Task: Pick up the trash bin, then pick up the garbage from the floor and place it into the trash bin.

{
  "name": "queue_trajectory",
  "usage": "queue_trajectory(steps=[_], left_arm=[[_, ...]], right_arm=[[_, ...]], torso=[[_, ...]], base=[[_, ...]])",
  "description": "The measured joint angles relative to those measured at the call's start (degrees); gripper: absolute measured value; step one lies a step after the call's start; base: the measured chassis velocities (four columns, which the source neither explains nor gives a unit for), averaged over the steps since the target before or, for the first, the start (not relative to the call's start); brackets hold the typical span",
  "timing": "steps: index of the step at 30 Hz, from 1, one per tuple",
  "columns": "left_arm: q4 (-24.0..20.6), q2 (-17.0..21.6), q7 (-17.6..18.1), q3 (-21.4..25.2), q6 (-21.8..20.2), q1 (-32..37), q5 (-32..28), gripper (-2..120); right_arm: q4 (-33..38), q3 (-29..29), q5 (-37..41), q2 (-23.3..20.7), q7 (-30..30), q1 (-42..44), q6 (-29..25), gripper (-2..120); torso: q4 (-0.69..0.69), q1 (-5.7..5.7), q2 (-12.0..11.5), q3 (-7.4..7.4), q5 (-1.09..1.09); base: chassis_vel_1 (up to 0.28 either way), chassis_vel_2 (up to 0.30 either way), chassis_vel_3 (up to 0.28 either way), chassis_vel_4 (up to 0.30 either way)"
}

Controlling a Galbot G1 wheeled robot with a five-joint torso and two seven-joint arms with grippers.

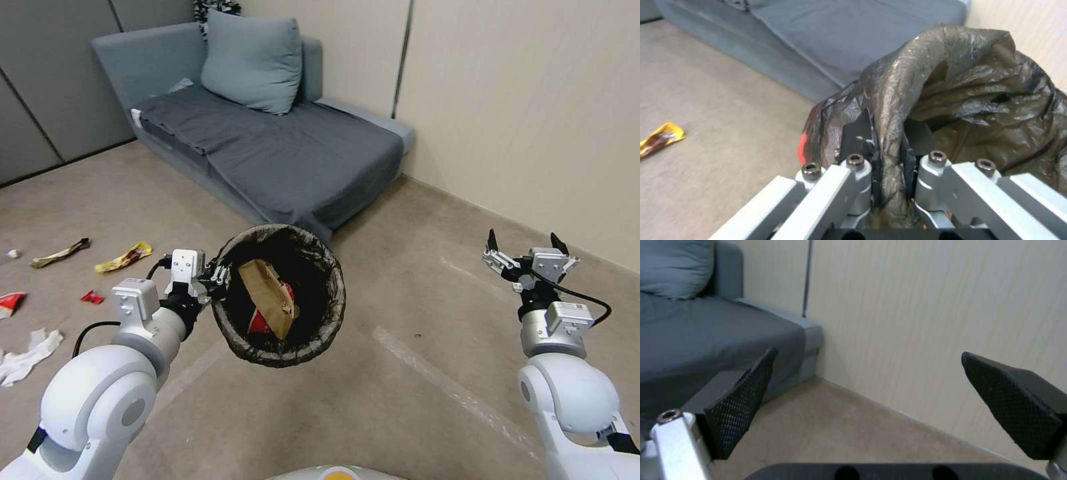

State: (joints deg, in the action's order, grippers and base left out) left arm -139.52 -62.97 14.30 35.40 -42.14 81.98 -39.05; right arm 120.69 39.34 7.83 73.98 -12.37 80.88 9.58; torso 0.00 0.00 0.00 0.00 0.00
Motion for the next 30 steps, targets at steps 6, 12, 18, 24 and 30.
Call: queue_trajectory(steps=[6, 12, 18, 24, 30], left_arm=[[0.0, 0.0, 0.0, 0.1, 0.0, 0.1, 0.1, 6], [-0.1, 0.4, 0.0, 0.9, 0.0, 0.5, 0.0, 6], [-0.1, 0.6, 0.0, 1.2, 0.0, 0.4, -0.4, 6], [-0.1, 0.7, 0.1, 1.3, 0.0, 0.3, -0.8, 6], [0.1, 0.7, 0.3, 1.3, 0.0, 0.1, -1.1, 6]], right_arm=[[-0.2, -0.2, -0.1, 0.1, 0.0, -0.1, -0.1, 100], [-0.4, -0.6, -0.3, 0.6, 0.0, -0.1, -0.3, 100], [-0.3, -0.9, -0.4, 0.7, 0.0, -0.1, -0.3, 100], [-0.4, -0.8, -0.4, 0.7, 0.0, -0.1, -0.5, 100], [-0.8, -0.8, -0.3, 0.8, -0.1, -0.5, -0.6, 100]], torso=[[0.0, 0.0, 0.0, 0.0, 0.0], [0.0, 0.0, 0.0, 0.0, 0.0], [-0.01, 0.0, 0.0, 0.0, 0.0], [0.0, 0.0, 0.0, 0.0, 0.0], [0.0, 0.0, 0.0, 0.0, 0.0]], base=[[0.06, 0.063, 0.078, 0.07], [0.056, 0.063, 0.063, 0.068], [0.064, 0.068, 0.074, 0.054], [0.061, 0.058, 0.045, 0.056], [0.073, 0.075, 0.062, 0.062]])
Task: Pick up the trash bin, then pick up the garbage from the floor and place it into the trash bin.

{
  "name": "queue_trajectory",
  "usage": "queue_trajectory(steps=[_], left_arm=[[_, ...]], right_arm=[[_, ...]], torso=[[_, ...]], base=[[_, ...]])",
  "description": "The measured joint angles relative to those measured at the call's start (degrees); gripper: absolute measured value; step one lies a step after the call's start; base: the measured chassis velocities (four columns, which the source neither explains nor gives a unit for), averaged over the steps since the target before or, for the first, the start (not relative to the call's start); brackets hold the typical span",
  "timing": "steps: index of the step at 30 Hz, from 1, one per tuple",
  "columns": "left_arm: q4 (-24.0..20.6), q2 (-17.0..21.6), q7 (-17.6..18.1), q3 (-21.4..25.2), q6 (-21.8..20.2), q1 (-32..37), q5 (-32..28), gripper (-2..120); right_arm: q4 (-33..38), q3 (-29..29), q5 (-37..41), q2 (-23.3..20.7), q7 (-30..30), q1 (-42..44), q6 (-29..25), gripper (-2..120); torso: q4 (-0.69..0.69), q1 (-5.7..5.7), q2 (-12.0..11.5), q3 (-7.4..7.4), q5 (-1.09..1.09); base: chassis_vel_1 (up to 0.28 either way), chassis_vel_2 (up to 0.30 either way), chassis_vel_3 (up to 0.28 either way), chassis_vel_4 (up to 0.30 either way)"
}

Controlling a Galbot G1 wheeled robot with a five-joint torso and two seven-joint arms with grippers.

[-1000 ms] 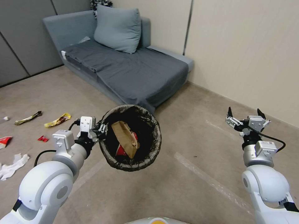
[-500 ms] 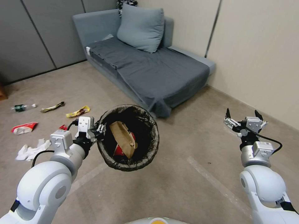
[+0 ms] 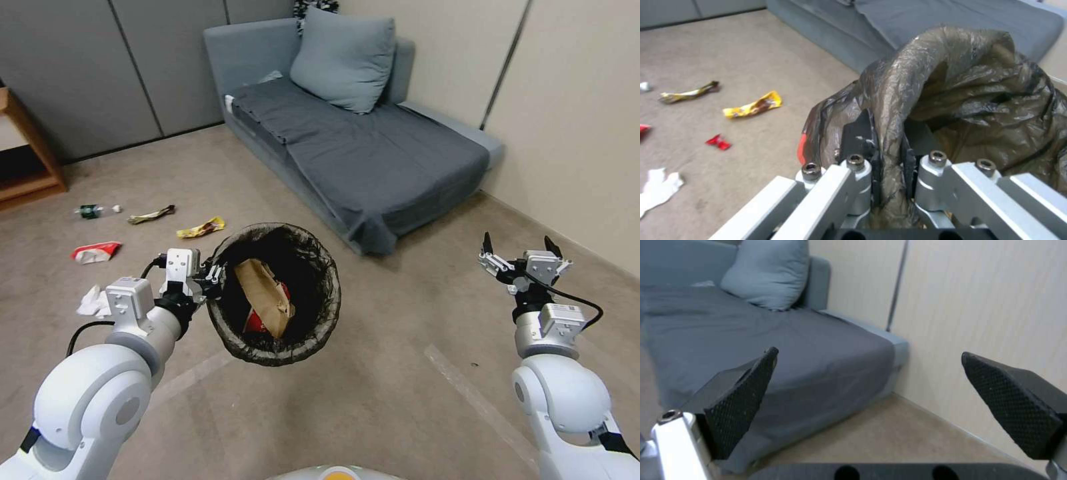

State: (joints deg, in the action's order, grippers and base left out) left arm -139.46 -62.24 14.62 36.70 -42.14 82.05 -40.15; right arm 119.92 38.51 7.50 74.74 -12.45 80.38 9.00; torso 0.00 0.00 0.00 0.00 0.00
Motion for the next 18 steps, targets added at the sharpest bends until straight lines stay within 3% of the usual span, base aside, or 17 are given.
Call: queue_trajectory(steps=[18], left_arm=[[0.6, -0.2, -0.2, 0.0, 0.0, -0.2, 0.5, 6]], right_arm=[[-0.6, -0.3, 0.2, -0.2, 0.0, -0.3, -0.6, 100]], torso=[[0.0, 0.0, 0.0, 0.0, 0.0]], base=[[0.07, 0.066, 0.066, 0.074]])
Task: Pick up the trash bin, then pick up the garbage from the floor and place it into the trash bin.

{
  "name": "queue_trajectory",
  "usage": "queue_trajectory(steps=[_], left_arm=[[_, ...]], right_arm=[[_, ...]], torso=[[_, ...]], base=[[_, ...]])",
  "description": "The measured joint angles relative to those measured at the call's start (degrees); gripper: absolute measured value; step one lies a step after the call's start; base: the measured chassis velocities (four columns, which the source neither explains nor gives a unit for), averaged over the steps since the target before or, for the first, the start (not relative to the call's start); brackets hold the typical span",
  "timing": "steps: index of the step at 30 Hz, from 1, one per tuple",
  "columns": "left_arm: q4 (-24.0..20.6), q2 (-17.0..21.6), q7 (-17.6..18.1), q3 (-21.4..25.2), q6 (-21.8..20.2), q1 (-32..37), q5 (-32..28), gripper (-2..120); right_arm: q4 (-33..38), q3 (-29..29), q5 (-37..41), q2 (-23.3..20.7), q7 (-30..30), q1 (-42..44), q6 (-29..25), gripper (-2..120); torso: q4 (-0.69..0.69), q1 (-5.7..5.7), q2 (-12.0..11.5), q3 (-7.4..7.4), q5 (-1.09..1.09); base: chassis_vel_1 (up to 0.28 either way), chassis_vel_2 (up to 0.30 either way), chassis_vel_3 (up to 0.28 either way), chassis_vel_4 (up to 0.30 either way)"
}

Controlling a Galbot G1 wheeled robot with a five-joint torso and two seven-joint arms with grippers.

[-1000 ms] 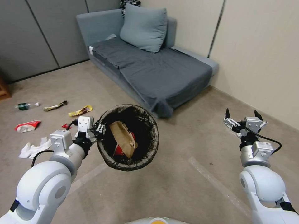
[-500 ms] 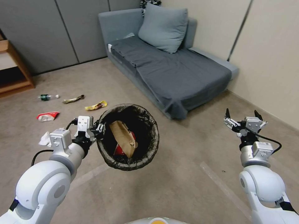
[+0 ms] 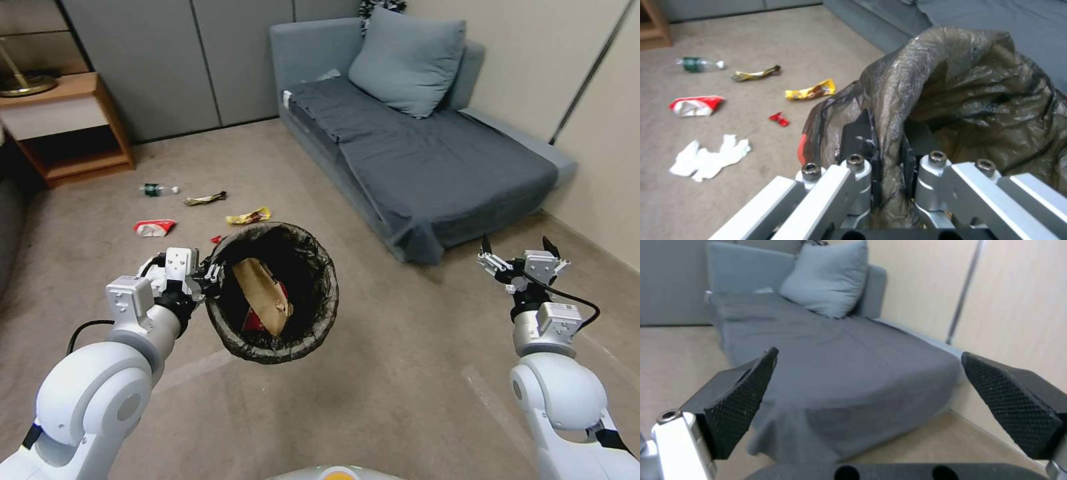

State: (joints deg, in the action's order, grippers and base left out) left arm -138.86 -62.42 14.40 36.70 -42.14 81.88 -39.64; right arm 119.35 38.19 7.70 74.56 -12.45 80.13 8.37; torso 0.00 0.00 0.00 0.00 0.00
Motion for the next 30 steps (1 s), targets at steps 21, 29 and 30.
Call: queue_trajectory(steps=[21, 29, 30], left_arm=[[0.1, -0.2, -0.2, -0.1, 0.0, 0.0, 0.2, 6], [0.3, -0.4, -0.1, -0.1, 0.0, -0.1, 0.2, 6], [0.3, -0.4, -0.1, -0.1, 0.0, -0.1, 0.3, 6]], right_arm=[[-0.4, -0.2, 0.1, -0.4, 0.2, -0.1, -0.6, 100], [-0.4, -0.2, 0.0, -0.6, 0.6, -0.2, -0.7, 100], [-0.6, -0.2, 0.0, -0.5, 0.6, -0.2, -0.7, 100]], torso=[[0.0, 0.0, 0.0, 0.0, 0.0], [0.0, 0.0, 0.0, 0.0, -0.01], [0.0, 0.0, 0.0, 0.0, 0.0]], base=[[0.066, 0.059, 0.073, 0.064], [0.064, 0.064, 0.076, 0.063], [0.073, 0.077, 0.083, 0.081]])
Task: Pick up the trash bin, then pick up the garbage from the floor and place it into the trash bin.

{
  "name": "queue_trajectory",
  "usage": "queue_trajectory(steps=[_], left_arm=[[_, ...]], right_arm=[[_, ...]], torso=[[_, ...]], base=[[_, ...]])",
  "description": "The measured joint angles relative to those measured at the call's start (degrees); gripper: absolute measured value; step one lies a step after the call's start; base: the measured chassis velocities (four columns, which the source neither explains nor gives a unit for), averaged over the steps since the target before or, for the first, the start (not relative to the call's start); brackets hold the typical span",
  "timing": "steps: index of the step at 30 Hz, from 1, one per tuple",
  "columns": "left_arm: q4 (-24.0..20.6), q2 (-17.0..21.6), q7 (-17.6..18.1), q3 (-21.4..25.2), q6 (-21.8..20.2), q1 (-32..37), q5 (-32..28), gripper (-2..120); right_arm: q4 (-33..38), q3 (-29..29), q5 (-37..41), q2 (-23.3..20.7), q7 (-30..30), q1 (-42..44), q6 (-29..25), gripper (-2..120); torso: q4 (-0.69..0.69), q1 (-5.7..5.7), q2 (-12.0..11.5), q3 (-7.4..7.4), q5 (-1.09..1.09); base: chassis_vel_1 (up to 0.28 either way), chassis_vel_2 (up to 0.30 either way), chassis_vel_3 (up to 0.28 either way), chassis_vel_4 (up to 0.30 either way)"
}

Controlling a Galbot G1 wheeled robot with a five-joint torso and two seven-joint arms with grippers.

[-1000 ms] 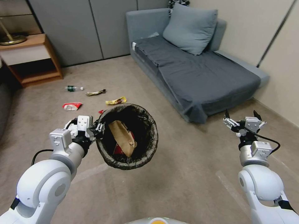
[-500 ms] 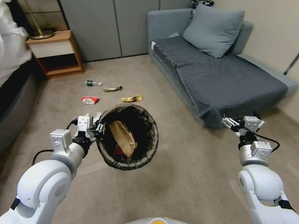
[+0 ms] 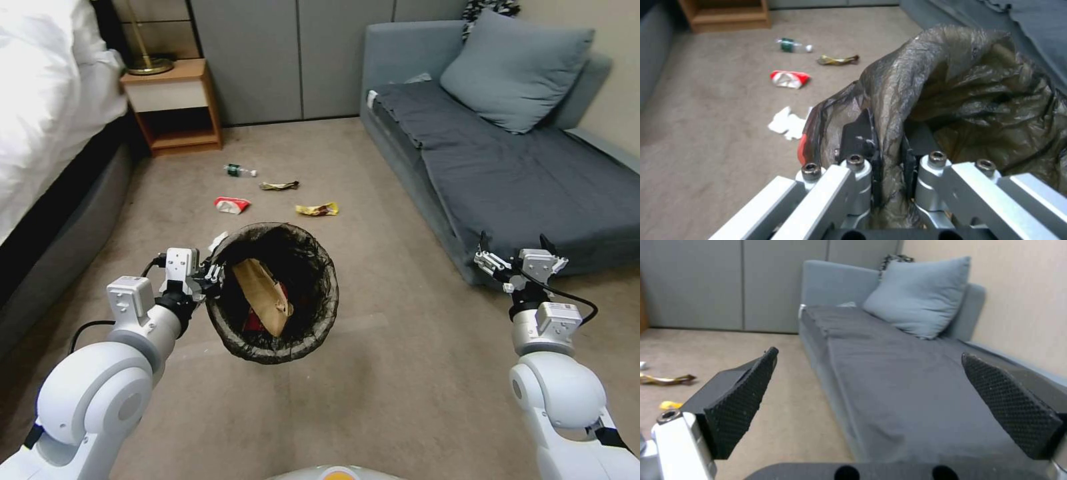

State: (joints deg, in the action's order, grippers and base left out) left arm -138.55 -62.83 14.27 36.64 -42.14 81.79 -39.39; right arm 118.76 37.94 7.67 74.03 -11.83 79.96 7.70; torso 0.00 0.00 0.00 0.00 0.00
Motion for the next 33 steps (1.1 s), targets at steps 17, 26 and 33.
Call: queue_trajectory(steps=[17, 26, 33], left_arm=[[0.2, -0.1, 0.0, -0.1, 0.0, 0.1, 0.2, 6], [0.6, -0.1, -0.1, -0.2, 0.0, 0.0, 0.2, 6], [1.1, -0.3, 0.2, -0.2, 0.0, -0.2, 0.2, 6]], right_arm=[[-0.3, 0.0, -0.5, 0.4, 1.1, 0.8, -1.0, 100], [-0.3, 0.0, -0.6, 0.4, 1.2, 0.9, -1.0, 100], [-0.7, 0.0, -0.6, 0.4, 1.1, 0.6, -1.0, 100]], torso=[[0.0, 0.0, 0.0, 0.0, 0.0], [0.0, 0.0, 0.0, 0.0, 0.0], [0.01, 0.0, 0.0, 0.0, 0.0]], base=[[0.069, 0.064, 0.074, 0.073], [0.071, 0.064, 0.063, 0.063], [0.022, 0.013, 0.013, 0.014]])
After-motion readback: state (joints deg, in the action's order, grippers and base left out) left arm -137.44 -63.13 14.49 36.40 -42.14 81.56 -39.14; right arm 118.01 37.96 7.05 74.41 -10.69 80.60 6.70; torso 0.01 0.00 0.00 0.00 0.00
